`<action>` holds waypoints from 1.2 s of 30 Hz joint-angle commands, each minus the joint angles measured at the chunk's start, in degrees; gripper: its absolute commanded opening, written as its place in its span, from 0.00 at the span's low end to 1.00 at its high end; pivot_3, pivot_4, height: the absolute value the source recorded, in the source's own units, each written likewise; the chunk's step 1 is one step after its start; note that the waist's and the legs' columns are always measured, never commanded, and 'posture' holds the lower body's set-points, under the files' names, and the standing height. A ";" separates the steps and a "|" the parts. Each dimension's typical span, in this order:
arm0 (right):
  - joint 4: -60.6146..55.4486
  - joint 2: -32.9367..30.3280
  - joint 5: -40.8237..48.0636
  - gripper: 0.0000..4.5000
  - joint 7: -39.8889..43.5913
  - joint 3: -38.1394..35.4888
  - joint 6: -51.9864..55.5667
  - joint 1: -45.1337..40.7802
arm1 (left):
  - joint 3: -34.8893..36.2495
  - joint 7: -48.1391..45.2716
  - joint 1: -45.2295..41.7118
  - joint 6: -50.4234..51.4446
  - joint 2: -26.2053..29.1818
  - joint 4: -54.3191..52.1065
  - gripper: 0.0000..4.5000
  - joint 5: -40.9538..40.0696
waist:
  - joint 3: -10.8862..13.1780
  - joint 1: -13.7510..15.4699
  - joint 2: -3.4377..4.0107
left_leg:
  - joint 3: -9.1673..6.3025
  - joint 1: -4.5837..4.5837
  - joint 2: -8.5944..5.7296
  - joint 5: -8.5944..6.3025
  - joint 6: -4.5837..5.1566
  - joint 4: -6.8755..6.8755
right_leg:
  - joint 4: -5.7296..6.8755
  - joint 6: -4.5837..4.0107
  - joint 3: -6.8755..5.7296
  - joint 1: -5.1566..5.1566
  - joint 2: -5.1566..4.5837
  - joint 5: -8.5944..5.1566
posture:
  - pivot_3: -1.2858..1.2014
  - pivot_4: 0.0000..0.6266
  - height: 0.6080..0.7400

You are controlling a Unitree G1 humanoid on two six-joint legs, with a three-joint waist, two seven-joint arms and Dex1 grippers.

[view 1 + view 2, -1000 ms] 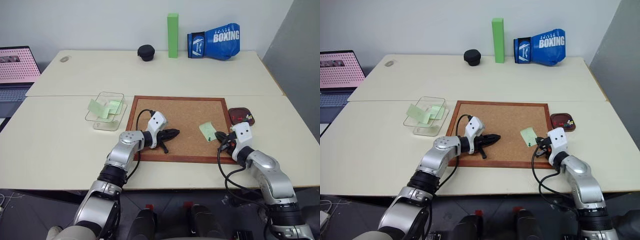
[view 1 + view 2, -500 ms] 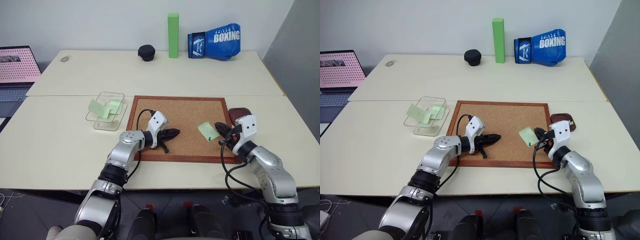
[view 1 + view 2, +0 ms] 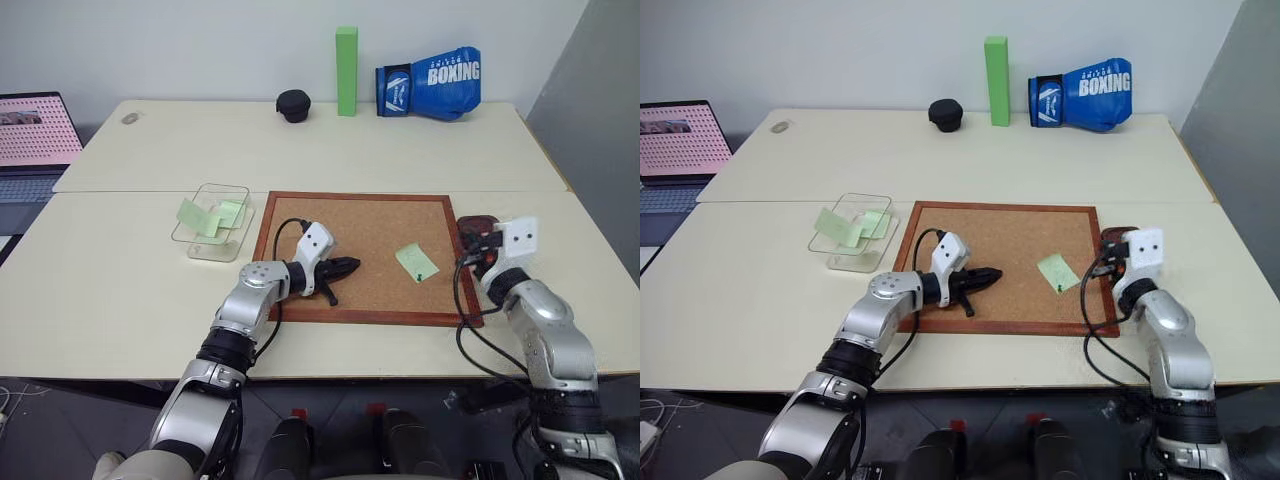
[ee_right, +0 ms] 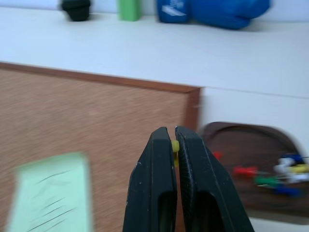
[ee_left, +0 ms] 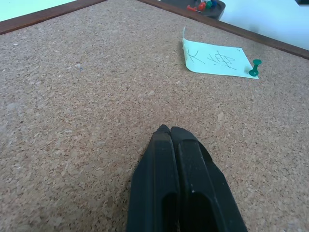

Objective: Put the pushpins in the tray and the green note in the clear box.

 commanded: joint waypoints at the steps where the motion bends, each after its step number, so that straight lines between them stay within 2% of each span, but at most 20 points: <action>1: 7.46 -0.86 -1.06 0.02 -4.11 -3.22 -0.89 -7.42 | -0.90 0.15 -0.08 0.26 -0.59 1.15 0.00 0.57 | 0.00 -0.03 0.00 | 0.00 0.00 0.00 0.00 0.00 0.00 | 0.00 0.00 0.00 0.00 0.00 0.00 | 0.52 0.24 1.00; 8: 22.57 -2.73 -2.48 0.02 -4.73 -4.00 -5.71 -15.39 | -0.82 0.71 -0.34 0.23 -0.96 1.21 0.00 0.69 | -0.01 0.16 0.02 | 0.02 0.00 -0.02 0.01 0.02 0.00 | 0.01 0.00 0.02 0.01 -0.01 0.01 | 0.52 0.24 1.00; 10: 25.23 -3.37 -2.40 0.12 -4.52 -4.21 -6.56 -16.56 | -0.44 1.07 -0.22 0.15 -0.69 1.13 0.00 0.71 | -0.01 0.17 0.02 | 0.03 -0.01 -0.02 0.01 0.03 0.00 | 0.00 0.00 0.03 0.02 -0.02 0.01 | 0.52 0.24 1.00; 11: 26.07 -3.66 -2.24 0.14 -4.44 -4.34 -6.78 -16.99 | -0.29 1.17 -0.01 0.18 -0.48 0.92 0.00 0.65 | -0.01 0.17 0.02 | 0.04 -0.02 -0.06 0.01 0.03 0.00 | 0.00 0.00 0.04 0.02 -0.05 0.01 | 0.52 0.24 1.00; 15: 27.73 -4.14 -1.80 0.30 -3.91 -4.47 -7.49 -17.59 | -0.13 1.30 0.78 0.24 -0.04 0.24 0.00 0.49 | -0.01 -0.02 0.02 | 0.04 0.01 -0.03 0.02 0.03 0.00 | 0.04 0.00 0.04 0.02 -0.04 0.01 | 0.52 0.24 1.00; 21: 27.86 -4.19 -1.49 0.61 -3.25 -4.53 -7.71 -17.29 | -0.23 1.66 0.99 0.36 -0.32 0.00 0.00 0.45 | -0.02 -0.20 0.03 | 0.04 0.03 -0.02 0.02 0.04 0.00 | 0.06 0.00 0.05 0.02 -0.01 0.01 | 0.52 0.24 1.00; 30: 26.54 -4.00 -0.76 1.00 -1.81 -4.37 -7.39 -16.53 | -0.46 1.55 0.50 0.32 -0.82 0.39 0.00 0.43 | -0.02 -0.15 0.03 | 0.04 0.02 -0.02 0.02 0.04 0.00 | 0.05 0.00 0.06 0.02 -0.01 0.02 | 0.52 0.24 1.00; 36: 26.28 -4.34 -2.89 1.00 -1.37 -2.69 -8.43 -15.51 | -0.54 1.42 0.55 0.33 -0.84 0.29 0.00 0.46 | -0.02 -0.12 0.03 | 0.04 0.02 -0.02 0.02 0.04 0.00 | 0.05 0.00 0.06 0.02 -0.01 0.01 | 0.52 0.24 1.00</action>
